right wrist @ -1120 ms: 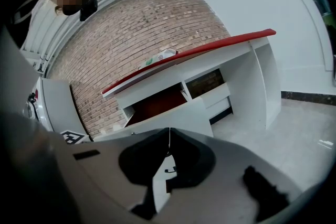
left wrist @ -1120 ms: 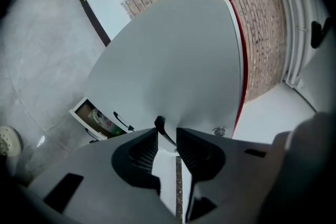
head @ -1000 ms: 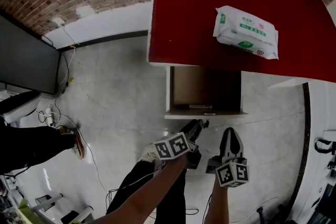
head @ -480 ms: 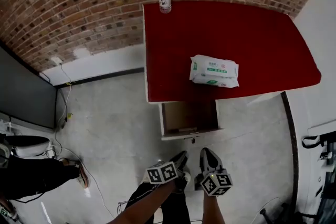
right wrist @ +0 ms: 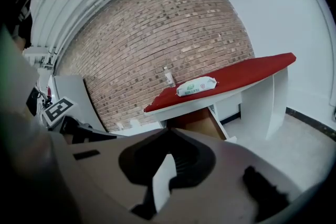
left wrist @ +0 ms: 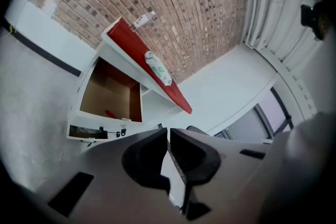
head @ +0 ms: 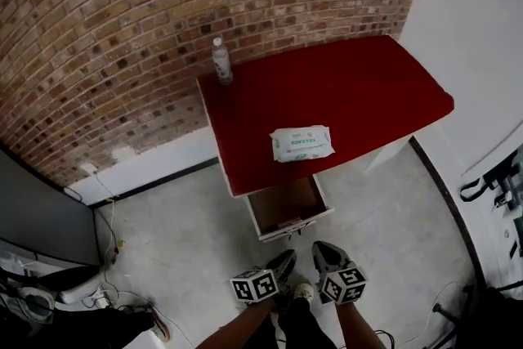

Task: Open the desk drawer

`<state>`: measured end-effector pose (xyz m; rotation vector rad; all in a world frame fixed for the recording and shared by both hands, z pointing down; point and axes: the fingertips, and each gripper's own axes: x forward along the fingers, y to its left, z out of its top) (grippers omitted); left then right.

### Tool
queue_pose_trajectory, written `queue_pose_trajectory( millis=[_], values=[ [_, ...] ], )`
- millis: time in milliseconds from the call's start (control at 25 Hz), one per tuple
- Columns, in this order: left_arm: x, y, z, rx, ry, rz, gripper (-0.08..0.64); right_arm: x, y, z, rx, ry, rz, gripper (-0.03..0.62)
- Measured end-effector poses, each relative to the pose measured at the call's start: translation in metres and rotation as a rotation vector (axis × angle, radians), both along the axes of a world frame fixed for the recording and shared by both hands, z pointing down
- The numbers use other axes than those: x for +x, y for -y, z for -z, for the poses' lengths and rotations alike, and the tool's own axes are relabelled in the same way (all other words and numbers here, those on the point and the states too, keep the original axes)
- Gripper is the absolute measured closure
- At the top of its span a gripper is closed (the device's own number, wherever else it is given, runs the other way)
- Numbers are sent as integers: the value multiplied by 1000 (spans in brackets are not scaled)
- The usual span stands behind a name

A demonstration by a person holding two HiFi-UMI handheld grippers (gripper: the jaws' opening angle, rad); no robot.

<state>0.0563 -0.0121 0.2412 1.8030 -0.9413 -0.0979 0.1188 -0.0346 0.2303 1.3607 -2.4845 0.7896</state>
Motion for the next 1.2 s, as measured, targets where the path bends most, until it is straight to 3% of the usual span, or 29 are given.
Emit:
queue_pose_trajectory(
  millis=[200, 280, 480, 640, 840, 1000, 1200],
  values=[
    [1, -30, 43, 111, 41, -127, 535, -12, -16, 49, 55, -12, 38, 578],
    [3, -38, 65, 190, 74, -184, 535, -18, -19, 69, 68, 7, 44, 578],
    [0, -44, 111, 398, 202, -252, 535, -25, -31, 103, 84, -47, 34, 578],
    [-7, -26, 128, 508, 334, -206, 534, -19, -21, 121, 112, 20, -88, 578],
    [-23, -3, 149, 606, 460, -113, 534, -28, -14, 135, 174, 15, -95, 580],
    [-39, 2, 148, 591, 525, -44, 534, -38, -21, 133, 157, 27, -60, 580],
    [-44, -3, 140, 580, 552, -44, 534, -33, -19, 129, 151, 21, -56, 580]
  ],
)
